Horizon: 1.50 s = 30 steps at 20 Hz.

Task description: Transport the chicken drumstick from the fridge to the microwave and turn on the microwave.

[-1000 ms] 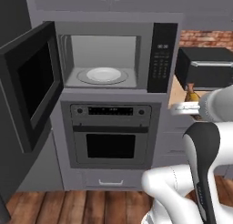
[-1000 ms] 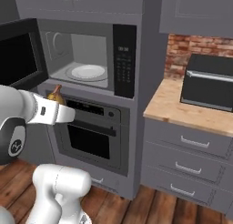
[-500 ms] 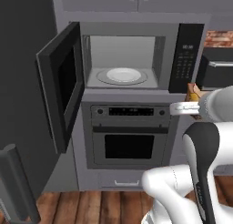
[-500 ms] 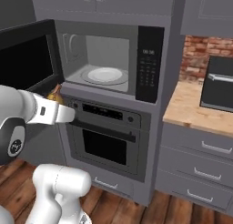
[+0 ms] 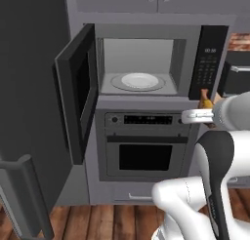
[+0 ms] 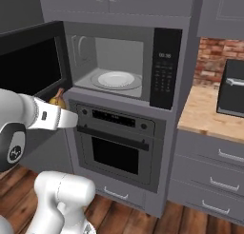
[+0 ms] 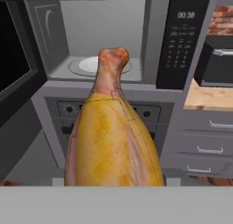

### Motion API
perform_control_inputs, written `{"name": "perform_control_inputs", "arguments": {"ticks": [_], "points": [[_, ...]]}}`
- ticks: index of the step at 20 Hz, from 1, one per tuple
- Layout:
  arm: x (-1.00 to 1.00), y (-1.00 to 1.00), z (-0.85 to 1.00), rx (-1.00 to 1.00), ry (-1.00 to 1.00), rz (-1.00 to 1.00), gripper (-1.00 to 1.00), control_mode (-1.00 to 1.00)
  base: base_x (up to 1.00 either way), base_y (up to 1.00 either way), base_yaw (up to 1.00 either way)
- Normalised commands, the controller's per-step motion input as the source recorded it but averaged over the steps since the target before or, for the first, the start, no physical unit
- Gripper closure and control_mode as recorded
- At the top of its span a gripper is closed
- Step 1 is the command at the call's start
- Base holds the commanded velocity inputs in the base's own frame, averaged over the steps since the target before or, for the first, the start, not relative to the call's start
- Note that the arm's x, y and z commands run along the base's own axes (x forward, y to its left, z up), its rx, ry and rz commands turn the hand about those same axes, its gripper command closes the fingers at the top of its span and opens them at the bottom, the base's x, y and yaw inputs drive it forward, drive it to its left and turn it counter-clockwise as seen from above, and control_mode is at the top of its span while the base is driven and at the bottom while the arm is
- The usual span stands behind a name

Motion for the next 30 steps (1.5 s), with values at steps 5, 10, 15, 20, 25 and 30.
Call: {"name": "perform_control_inputs", "arguments": {"ticks": [5, 10, 15, 20, 25, 30], "points": [[0.0, 0.0, 0.0, 0.0, 0.0, 0.0, 1.0, 1.0, 0.12, 0.3, 0.0], [0.0, 0.0, 0.0, 0.0, 0.0, 0.0, 1.0, 1.0, 0.37, 0.37, 0.0], [0.0, 0.0, 0.0, 0.0, 0.0, 0.0, 1.0, 1.0, 0.41, 0.22, 0.0], [0.0, 0.0, 0.0, 0.0, 0.0, 0.0, 1.0, 1.0, 0.36, 0.04, 0.0], [0.0, 0.0, 0.0, 0.0, 0.0, 0.0, 1.0, 1.0, 0.42, 0.0, -0.01], [0.0, 0.0, 0.0, 0.0, 0.0, 0.0, 1.0, 1.0, 0.43, 0.0, -0.01]]}}
